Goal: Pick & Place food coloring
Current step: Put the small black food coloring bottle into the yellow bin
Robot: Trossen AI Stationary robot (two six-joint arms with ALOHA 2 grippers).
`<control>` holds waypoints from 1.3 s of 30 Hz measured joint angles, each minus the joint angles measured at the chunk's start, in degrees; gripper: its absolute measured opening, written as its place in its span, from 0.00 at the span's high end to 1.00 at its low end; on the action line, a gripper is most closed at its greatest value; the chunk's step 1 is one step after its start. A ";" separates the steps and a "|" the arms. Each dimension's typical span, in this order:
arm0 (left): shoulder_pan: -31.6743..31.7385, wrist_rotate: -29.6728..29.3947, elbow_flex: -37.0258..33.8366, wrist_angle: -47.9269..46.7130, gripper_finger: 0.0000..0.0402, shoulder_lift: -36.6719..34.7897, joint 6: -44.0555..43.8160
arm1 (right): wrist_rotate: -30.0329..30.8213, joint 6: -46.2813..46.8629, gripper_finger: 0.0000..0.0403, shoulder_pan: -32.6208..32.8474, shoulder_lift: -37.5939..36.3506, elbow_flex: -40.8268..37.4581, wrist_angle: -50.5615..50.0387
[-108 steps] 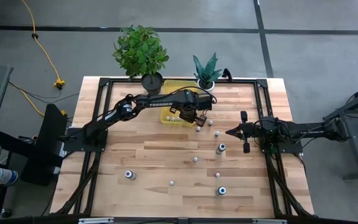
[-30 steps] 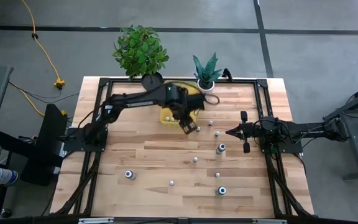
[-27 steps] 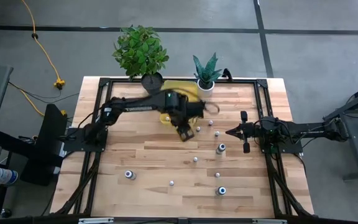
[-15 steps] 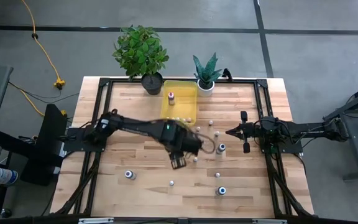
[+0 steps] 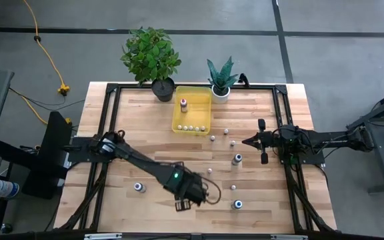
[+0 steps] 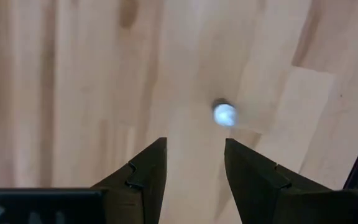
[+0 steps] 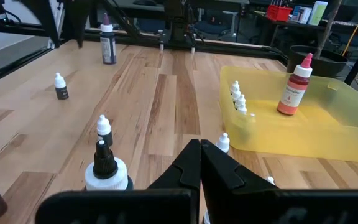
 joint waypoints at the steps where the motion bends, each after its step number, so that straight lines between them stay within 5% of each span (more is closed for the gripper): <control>1: -0.51 -0.03 -0.83 0.95 0.62 0.03 -0.56 | 0.00 0.00 1.00 0.00 0.00 0.00 0.00; 28: -1.23 2.88 -5.54 9.01 0.62 0.05 0.55 | 0.00 0.00 1.00 0.01 0.02 0.00 0.01; 39: -1.19 2.45 -5.51 10.34 0.32 0.50 1.94 | -0.01 -0.02 1.00 0.00 0.02 0.00 -0.01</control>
